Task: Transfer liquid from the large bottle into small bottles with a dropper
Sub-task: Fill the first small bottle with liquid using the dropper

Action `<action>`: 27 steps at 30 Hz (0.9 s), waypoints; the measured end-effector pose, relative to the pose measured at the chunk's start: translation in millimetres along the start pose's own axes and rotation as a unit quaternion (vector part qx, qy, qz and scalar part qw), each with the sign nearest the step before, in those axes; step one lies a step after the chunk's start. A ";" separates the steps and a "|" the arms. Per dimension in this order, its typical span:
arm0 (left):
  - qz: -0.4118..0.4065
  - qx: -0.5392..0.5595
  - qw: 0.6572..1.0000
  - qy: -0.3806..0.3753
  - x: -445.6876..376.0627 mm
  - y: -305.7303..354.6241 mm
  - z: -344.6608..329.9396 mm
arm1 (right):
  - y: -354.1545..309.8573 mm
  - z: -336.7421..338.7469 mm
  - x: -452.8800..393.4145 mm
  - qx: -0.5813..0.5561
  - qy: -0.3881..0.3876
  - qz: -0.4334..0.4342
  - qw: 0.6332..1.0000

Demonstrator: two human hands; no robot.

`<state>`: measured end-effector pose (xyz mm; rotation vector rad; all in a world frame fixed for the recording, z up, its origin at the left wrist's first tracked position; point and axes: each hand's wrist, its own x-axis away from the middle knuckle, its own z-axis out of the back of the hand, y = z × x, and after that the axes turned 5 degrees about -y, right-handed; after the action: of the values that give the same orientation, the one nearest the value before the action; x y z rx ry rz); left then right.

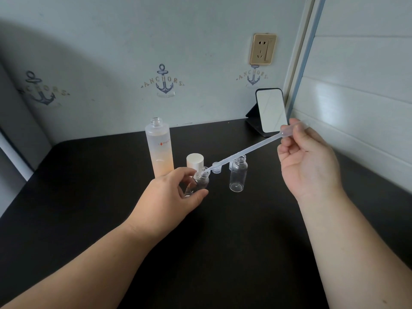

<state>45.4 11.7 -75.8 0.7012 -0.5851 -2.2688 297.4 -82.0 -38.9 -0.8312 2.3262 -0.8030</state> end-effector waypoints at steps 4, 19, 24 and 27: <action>0.010 0.027 0.999 -0.022 0.7 -2.9 0.6 | -1.3 3.3 -1.4 -0.017 -0.003 -0.004 1.000; -0.054 0.114 0.992 -0.004 7.8 -7.9 8.0 | 9.3 -1.0 1.3 -0.031 0.014 -0.030 0.999; 0.020 0.170 0.955 0.243 6.1 -9.6 15.2 | 11.3 -8.0 5.5 -0.037 0.012 -0.034 0.999; 0.102 0.214 0.944 0.232 -8.3 -20.5 15.8 | 12.3 -10.0 7.4 -0.032 0.005 -0.037 0.999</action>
<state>31.0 34.6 -73.1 1.2778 -0.8765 -1.7102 281.4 -75.9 -42.6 -0.9478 2.3515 -0.7695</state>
